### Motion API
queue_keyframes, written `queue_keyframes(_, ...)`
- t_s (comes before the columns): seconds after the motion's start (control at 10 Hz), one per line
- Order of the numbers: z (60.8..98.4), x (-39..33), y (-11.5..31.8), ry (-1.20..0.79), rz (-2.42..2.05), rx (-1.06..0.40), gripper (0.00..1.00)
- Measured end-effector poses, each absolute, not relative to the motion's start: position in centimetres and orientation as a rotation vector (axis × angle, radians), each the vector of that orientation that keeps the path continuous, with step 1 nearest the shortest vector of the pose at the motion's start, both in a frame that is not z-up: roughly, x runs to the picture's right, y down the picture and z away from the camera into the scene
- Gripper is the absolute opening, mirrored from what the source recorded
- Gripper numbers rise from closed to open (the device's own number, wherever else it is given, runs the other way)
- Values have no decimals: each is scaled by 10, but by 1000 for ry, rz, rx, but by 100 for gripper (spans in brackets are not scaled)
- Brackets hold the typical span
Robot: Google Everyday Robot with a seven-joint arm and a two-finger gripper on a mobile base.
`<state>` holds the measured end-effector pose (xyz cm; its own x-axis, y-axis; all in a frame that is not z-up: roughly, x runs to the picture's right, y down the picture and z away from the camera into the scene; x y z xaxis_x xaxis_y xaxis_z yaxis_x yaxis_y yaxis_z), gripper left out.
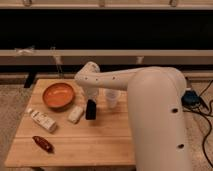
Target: Place the eraser on the white sponge
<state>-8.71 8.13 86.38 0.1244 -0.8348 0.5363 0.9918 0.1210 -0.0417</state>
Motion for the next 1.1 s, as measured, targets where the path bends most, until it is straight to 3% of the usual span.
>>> queue_keyframes(0.5, 830, -139, 126, -575, -1537, -395, 0)
queue_keyframes(1.1, 829, -177, 103, -626, -1562, -302, 0)
